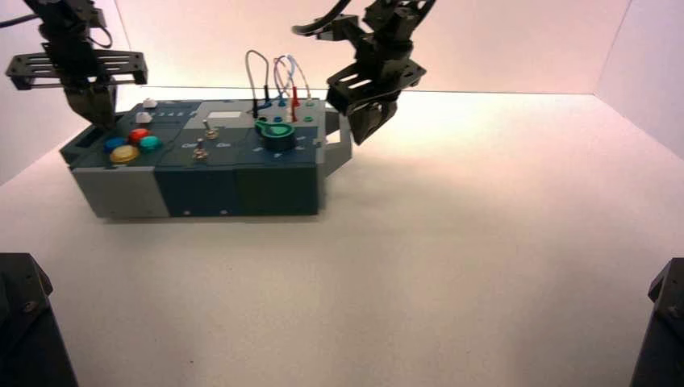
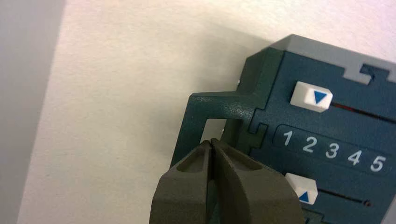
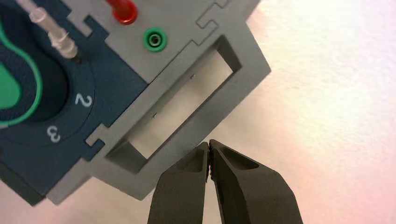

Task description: Move the box to the left.

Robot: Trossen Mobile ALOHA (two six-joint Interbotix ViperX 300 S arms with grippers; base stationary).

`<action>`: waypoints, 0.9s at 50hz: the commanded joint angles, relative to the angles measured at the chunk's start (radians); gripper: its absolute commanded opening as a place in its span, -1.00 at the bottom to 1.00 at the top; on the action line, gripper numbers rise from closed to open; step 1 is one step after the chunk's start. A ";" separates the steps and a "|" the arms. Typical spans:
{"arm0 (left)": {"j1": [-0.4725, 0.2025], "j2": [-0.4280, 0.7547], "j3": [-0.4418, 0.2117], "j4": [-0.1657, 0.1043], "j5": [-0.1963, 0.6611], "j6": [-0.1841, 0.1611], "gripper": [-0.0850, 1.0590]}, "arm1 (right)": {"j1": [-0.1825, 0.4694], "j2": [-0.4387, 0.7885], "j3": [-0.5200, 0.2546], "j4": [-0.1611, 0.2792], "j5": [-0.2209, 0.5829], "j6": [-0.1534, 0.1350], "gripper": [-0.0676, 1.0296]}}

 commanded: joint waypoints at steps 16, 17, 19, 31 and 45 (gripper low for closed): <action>0.002 -0.025 0.002 -0.008 -0.009 -0.011 -0.90 | 0.130 -0.026 -0.046 0.012 -0.041 -0.008 -0.85; 0.002 -0.025 0.003 -0.008 -0.011 -0.011 -0.90 | 0.129 -0.028 -0.048 0.012 -0.041 -0.006 -0.85; -0.003 -0.028 0.003 -0.006 -0.015 -0.011 -0.90 | 0.127 -0.028 -0.048 0.011 -0.043 -0.006 -0.85; -0.029 -0.072 0.002 -0.006 -0.060 -0.011 -0.90 | 0.077 -0.049 -0.046 0.011 -0.043 0.002 -0.84; -0.063 -0.160 0.018 -0.008 -0.121 -0.009 -0.90 | -0.003 -0.133 -0.041 0.006 -0.043 0.005 -0.83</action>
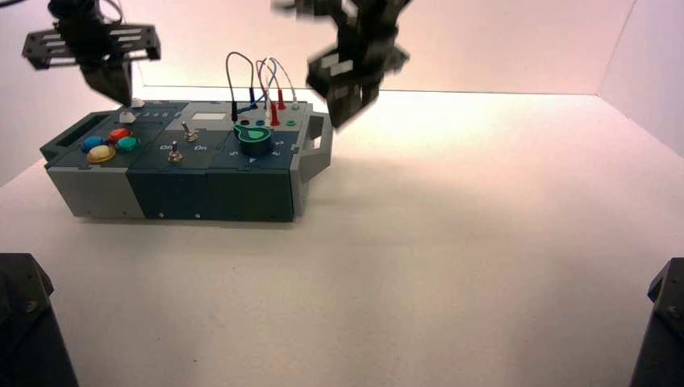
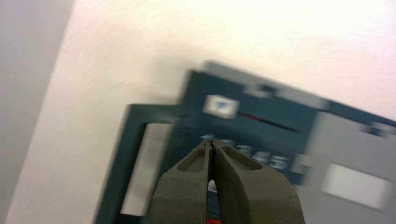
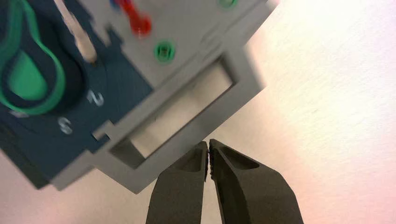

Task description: Move the box to the left.

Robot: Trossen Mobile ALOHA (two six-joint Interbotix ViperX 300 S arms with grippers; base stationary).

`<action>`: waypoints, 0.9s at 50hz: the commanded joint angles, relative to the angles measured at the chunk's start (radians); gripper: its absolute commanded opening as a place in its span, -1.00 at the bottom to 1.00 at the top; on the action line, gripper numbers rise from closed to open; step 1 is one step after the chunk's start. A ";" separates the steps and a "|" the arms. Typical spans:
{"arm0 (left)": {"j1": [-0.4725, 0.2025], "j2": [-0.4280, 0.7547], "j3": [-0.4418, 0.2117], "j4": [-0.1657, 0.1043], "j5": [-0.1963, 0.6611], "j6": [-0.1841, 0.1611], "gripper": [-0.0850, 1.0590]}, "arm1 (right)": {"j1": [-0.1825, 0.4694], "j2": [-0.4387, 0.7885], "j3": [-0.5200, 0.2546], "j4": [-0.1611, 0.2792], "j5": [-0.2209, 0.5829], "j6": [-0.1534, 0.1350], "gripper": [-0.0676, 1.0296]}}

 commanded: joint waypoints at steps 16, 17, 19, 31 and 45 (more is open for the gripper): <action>-0.069 -0.106 0.000 0.002 -0.029 0.014 -0.90 | -0.058 -0.118 -0.017 -0.048 -0.003 0.009 -0.83; -0.072 -0.107 0.000 0.003 -0.029 0.015 -0.90 | -0.060 -0.121 -0.017 -0.048 -0.003 0.009 -0.83; -0.075 -0.117 0.002 0.002 -0.029 0.017 -0.90 | -0.061 -0.132 -0.014 -0.048 -0.003 0.009 -0.83; -0.078 -0.163 0.014 0.003 -0.029 0.025 -0.90 | -0.083 -0.186 -0.009 -0.054 0.044 0.008 -0.83; -0.094 -0.181 0.025 0.003 -0.021 0.038 -0.90 | -0.140 -0.270 0.052 -0.092 0.067 0.003 -0.83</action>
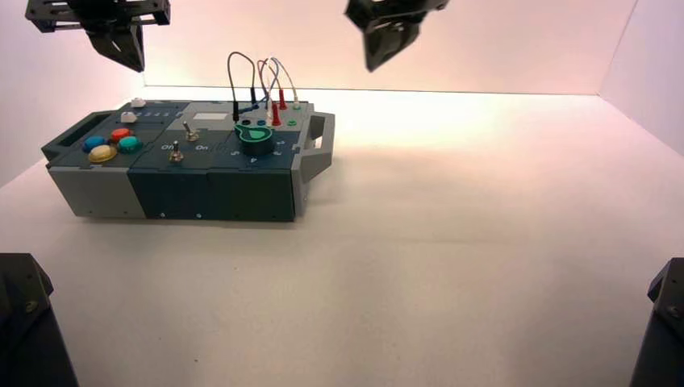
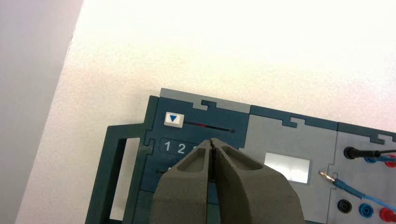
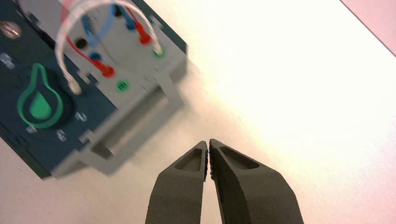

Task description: Move the box to the left.

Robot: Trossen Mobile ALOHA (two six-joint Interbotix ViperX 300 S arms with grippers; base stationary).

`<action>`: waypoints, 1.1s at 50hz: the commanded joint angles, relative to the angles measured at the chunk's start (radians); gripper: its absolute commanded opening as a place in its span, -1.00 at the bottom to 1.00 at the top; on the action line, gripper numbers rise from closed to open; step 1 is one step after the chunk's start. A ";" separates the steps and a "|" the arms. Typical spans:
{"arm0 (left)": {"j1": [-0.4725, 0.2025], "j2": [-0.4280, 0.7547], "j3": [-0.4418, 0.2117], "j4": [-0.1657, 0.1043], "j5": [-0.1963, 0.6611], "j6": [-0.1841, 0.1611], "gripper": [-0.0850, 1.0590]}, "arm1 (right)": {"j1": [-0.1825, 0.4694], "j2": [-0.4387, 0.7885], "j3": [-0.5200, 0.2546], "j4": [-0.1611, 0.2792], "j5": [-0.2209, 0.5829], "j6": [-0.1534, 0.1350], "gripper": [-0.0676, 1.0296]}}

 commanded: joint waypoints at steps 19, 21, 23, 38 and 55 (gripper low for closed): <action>-0.064 -0.086 0.014 0.000 -0.040 0.006 -0.90 | -0.100 -0.138 0.095 -0.048 -0.077 0.000 -0.83; -0.064 -0.084 0.018 0.002 -0.051 0.006 -0.90 | -0.104 -0.138 0.097 -0.048 -0.078 0.000 -0.83; -0.066 -0.084 0.020 0.002 -0.057 0.006 -0.90 | -0.109 -0.140 0.097 -0.049 -0.084 -0.002 -0.83; -0.064 -0.112 0.028 -0.002 -0.067 0.006 -0.90 | -0.112 -0.143 0.101 -0.055 -0.084 -0.002 -0.83; -0.064 -0.109 0.031 -0.002 -0.072 0.006 -0.90 | -0.114 -0.146 0.103 -0.055 -0.084 -0.002 -0.83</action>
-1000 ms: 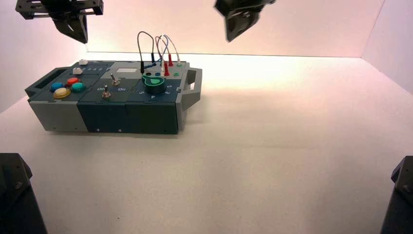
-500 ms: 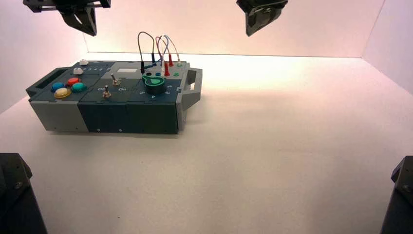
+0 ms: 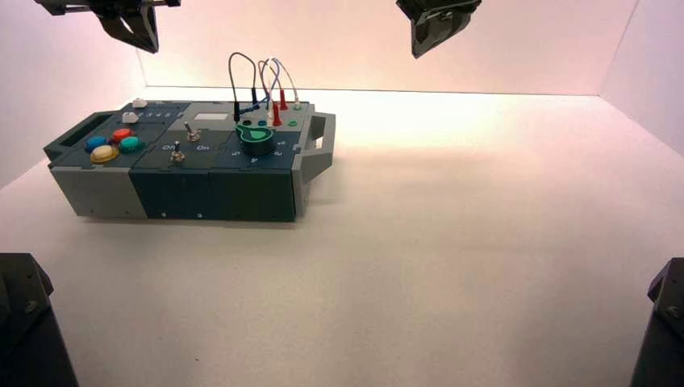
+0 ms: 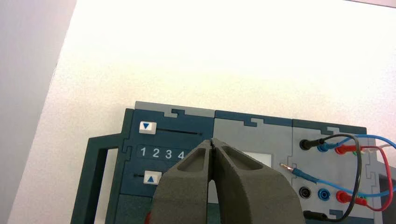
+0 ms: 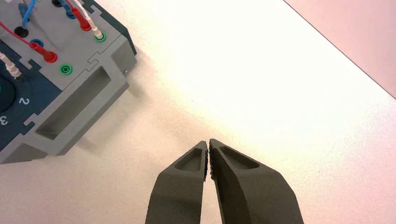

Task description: Move the box to the left.

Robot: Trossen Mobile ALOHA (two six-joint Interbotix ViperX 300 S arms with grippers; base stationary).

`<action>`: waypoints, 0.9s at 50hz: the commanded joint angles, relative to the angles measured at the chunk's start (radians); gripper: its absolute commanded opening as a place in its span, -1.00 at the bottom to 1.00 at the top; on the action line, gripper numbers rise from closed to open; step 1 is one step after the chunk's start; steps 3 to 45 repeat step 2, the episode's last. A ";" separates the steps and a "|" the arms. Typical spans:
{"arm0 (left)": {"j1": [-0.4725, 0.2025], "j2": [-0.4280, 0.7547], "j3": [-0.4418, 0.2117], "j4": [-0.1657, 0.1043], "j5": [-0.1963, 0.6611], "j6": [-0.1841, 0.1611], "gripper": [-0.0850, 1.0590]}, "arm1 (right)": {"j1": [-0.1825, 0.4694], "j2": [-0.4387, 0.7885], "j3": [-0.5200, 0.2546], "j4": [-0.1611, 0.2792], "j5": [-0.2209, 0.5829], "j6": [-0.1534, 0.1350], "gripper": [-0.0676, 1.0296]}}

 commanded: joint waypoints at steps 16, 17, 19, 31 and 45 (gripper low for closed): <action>0.000 -0.020 -0.011 0.000 -0.011 0.005 -0.90 | -0.002 -0.034 -0.012 -0.002 -0.009 0.000 -0.83; 0.000 -0.020 -0.011 0.000 -0.011 0.005 -0.90 | -0.002 -0.034 -0.012 -0.002 -0.009 0.000 -0.83; 0.000 -0.020 -0.011 0.000 -0.011 0.005 -0.90 | -0.002 -0.034 -0.012 -0.002 -0.009 0.000 -0.83; 0.000 -0.020 -0.011 0.000 -0.011 0.005 -0.90 | -0.002 -0.034 -0.012 -0.002 -0.009 0.000 -0.83; 0.000 -0.020 -0.011 0.000 -0.011 0.005 -0.90 | -0.002 -0.034 -0.012 -0.002 -0.009 0.000 -0.83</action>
